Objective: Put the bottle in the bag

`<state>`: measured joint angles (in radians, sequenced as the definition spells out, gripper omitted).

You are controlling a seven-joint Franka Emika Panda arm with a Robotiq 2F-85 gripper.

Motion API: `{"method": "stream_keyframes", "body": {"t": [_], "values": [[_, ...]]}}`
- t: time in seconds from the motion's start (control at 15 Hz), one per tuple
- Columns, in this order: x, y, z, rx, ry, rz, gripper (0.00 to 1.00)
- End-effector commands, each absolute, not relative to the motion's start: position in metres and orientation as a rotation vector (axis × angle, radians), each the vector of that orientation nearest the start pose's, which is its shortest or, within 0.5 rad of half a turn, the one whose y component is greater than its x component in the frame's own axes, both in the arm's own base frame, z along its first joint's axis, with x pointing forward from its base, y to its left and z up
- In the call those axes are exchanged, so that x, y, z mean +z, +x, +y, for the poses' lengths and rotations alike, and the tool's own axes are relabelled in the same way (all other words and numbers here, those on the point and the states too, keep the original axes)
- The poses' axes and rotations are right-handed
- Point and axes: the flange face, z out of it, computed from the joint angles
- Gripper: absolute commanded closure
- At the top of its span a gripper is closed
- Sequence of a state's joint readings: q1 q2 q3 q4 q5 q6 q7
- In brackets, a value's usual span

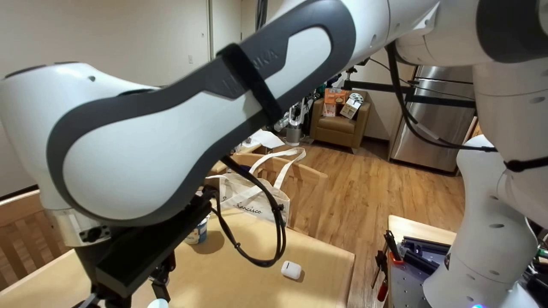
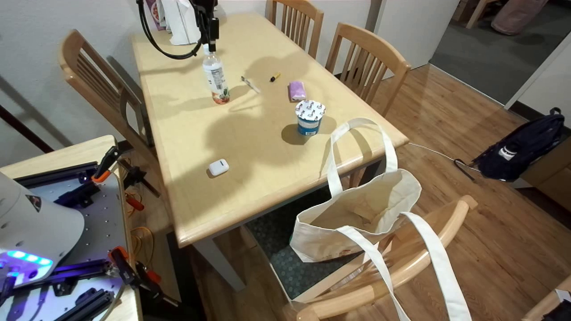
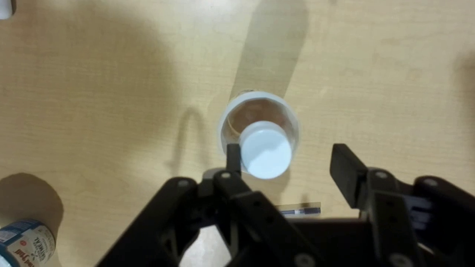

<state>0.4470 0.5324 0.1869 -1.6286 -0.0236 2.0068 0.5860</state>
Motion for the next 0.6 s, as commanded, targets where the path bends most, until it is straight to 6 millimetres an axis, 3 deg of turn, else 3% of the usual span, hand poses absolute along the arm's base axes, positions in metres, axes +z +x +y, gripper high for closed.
{"method": "stream_keyframes", "body": {"t": [0.0,0.27,0.53], "values": [[0.3002,0.5506,0.3802,0.265,-3.125,-0.070,0.65],[0.2993,0.5514,0.3795,0.269,-3.132,-0.062,0.90],[0.3032,0.5519,0.3764,0.263,-3.138,-0.050,0.90]]}}
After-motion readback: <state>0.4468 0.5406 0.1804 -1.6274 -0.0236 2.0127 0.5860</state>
